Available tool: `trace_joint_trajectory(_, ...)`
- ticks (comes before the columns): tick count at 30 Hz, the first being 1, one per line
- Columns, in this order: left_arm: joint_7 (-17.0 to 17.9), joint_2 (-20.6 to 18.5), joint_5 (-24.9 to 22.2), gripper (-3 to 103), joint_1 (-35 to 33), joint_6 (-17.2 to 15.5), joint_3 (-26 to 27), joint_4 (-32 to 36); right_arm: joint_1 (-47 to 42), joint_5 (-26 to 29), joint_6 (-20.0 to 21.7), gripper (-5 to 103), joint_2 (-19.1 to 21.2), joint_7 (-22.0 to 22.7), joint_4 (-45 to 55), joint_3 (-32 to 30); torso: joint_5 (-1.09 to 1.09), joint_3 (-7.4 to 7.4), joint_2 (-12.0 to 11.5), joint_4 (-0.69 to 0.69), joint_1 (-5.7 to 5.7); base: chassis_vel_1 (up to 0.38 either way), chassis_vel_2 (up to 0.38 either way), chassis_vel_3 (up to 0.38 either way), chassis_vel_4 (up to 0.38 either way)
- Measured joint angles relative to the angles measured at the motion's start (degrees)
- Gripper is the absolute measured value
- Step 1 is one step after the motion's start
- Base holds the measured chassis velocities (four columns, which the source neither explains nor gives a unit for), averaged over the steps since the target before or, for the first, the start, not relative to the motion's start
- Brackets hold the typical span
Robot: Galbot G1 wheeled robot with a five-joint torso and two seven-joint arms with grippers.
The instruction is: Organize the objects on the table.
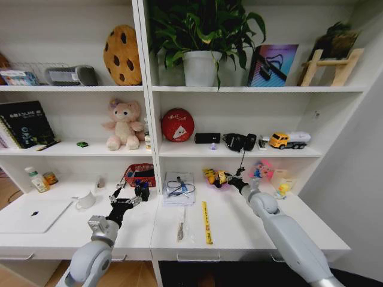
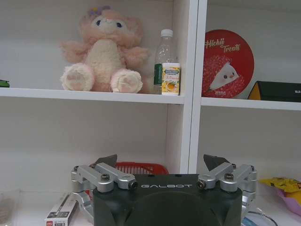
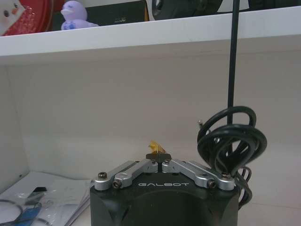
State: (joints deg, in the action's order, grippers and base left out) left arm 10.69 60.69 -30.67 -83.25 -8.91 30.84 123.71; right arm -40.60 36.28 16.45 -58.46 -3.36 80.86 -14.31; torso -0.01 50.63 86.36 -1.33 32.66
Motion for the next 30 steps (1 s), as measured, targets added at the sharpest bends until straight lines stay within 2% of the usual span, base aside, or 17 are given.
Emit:
trace_joint_trajectory(9, 0.0, 0.0, 0.0, 100, 0.0, 0.0, 0.0, 0.0, 4.56, -0.38, -0.16, 0, -2.07, 0.63, -6.89, 1.73, 0.01, 0.0, 0.0, 0.01, 0.0, 0.0, 0.0, 0.0, 0.0)
trace_joint_trajectory(10, 0.0, 0.0, 0.0, 100, 0.0, 0.0, 0.0, 0.0, 4.81, -0.85, -0.16, -3, -2.37, 1.11, -7.75, 1.75, 0.02, 0.0, 0.0, 0.0, 0.0, 0.0, 0.0, 0.0, 0.0)
trace_joint_trajectory(12, 0.0, 0.0, 0.0, 100, 0.0, 0.0, 0.0, 0.0, 4.86, -1.52, -0.16, 7, -2.45, 1.62, -8.24, 1.7, 0.02, 0.0, 0.0, 0.0, 0.0, 0.0, 0.0, 0.0, 0.0)
trace_joint_trajectory(13, 0.0, 0.0, 0.0, 100, 0.0, 0.0, 0.0, 0.0, 4.86, -1.52, -0.16, 7, -2.45, 1.62, -8.24, 1.7, 0.02, 0.0, 0.0, 0.0, 0.0, 0.0, 0.0, 0.0, 0.0)
trace_joint_trajectory(16, 0.0, 0.0, 0.0, 100, 0.0, 0.0, 0.0, 0.0, 4.5, -2.67, -0.16, 24, -2.26, 2.57, -8.31, 1.28, 0.01, 0.0, 0.01, -0.01, -0.01, 0.0, 0.0, 0.0, 0.0)
trace_joint_trajectory(17, 0.0, 0.0, 0.0, 100, 0.0, 0.0, 0.0, 0.0, 4.5, -2.67, -0.16, 24, -2.26, 2.57, -8.31, 1.28, 0.01, 0.0, 0.01, -0.01, -0.01, 0.0, 0.0, 0.0, 0.0)
trace_joint_trajectory(19, 0.0, 0.0, 0.0, 100, 0.0, 0.0, 0.0, 0.0, 4.1, -3.03, -0.15, 35, -2.05, 3.21, -8.22, 0.96, 0.01, 0.0, 0.01, 0.0, 0.0, 0.0, 0.0, 0.0, 0.0)
trace_joint_trajectory(21, 0.0, 0.0, 0.0, 100, 0.0, 0.0, 0.0, 0.0, 3.75, -3.1, -0.11, 35, -1.81, 3.45, -7.72, 0.9, 0.02, 0.0, 0.0, 0.0, 0.0, 0.0, 0.0, 0.0, 0.0)
trace_joint_trajectory(22, 0.0, 0.0, -0.01, 100, 0.0, 0.0, 0.0, 0.0, -0.06, -1.8, 1.45, 51, -0.01, 5.04, -1.43, 0.48, -0.01, -0.01, 0.01, 0.01, 0.0, 0.0, 0.0, 0.0, 0.0)
trace_joint_trajectory(25, 0.0, 0.0, 0.0, 100, 0.0, 0.0, 0.0, 0.0, -6.12, 1.32, 4.39, 61, 1.24, 7.21, 4.4, -0.37, 0.03, -0.01, 0.01, -0.01, 0.0, 0.0, 0.0, 0.0, 0.0)
trace_joint_trajectory(26, 0.0, 0.0, 0.0, 100, 0.0, 0.0, 0.0, 0.0, -9.57, 3.04, 6.08, 73, 1.56, 8.77, 7.63, -1.39, 0.04, -0.01, 0.01, -0.03, 0.0, 0.0, 0.0, 0.0, 0.0)
trace_joint_trajectory(28, 0.0, 0.0, 0.0, 100, 0.0, 0.0, 0.0, 0.0, -11.96, 4.23, 6.77, 73, 1.68, 10.38, 10.15, -2.26, 0.02, -0.01, 0.01, -0.02, -0.01, 0.0, 0.0, 0.0, 0.0)
trace_joint_trajectory(30, 0.0, 0.0, 0.0, 100, 0.0, 0.0, 0.0, 0.0, -17.17, 5.8, 7.46, 83, 1.84, 12.91, 16.18, -4.38, 0.02, -0.01, 0.01, -0.01, -0.01, 0.0, 0.0, 0.0, 0.0)
